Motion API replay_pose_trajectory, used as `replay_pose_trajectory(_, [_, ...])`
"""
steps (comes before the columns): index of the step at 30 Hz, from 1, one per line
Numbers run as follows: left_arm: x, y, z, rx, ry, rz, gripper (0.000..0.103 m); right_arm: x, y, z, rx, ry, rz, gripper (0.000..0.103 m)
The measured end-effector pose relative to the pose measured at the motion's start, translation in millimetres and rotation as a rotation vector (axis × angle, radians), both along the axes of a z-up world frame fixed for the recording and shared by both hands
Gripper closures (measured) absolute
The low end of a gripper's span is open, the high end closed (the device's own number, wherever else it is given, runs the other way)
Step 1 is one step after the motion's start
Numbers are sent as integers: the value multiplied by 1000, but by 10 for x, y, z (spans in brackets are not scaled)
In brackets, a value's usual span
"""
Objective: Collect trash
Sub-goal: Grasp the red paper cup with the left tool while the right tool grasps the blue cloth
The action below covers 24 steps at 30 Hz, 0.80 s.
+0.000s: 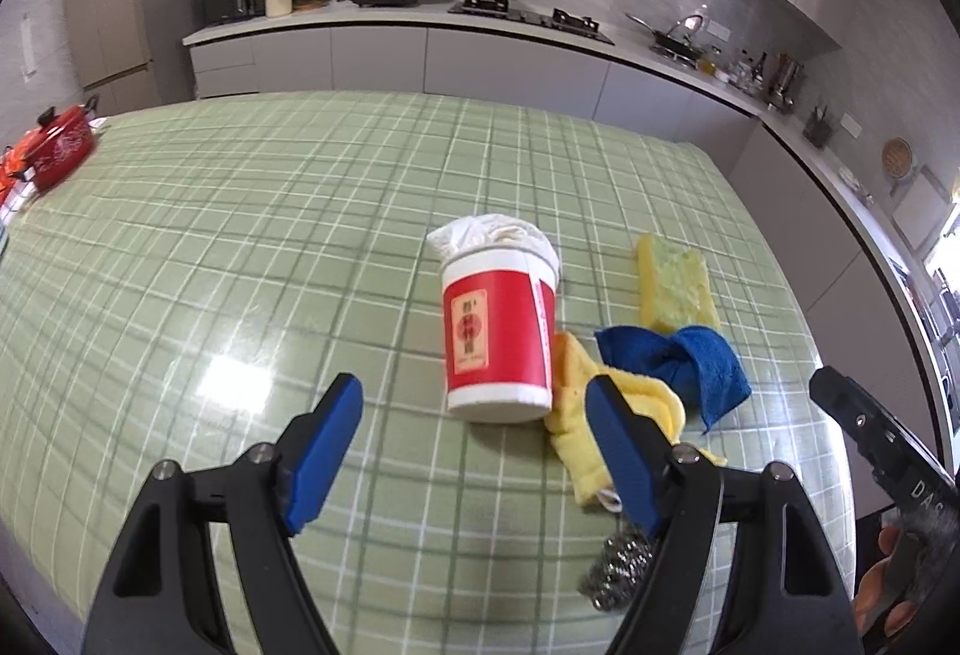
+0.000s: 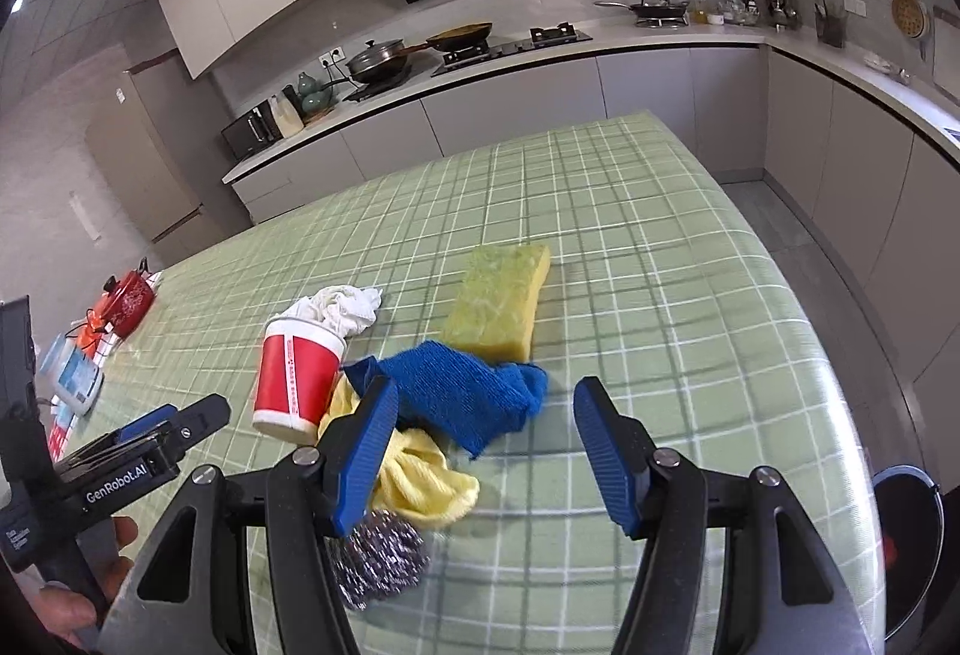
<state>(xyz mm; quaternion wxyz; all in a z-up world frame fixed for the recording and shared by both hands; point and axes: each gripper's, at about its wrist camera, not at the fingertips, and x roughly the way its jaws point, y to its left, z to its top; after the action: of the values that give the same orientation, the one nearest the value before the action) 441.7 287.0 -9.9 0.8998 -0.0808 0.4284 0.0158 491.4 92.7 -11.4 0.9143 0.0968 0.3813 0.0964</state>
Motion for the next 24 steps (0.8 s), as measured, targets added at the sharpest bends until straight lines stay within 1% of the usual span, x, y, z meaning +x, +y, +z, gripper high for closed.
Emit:
replay_pose_trajectory(12, [370,75,-180,-12,49,-32,25,308,120,-200,-17,49,-34,39])
replay_pose_trajectory(19, [528,56,-243,-25,72,-51,25,502,237,-324,-20,81,-6,39])
replay_pose_trajectory(21, [573,36,-272,-20,79,-56,25,561,294,-368,-27,88,9,37])
replay_pose_trajectory(24, [634,17,-326,-21,95,-60,25,650,355,-453,-36,108,21,36])
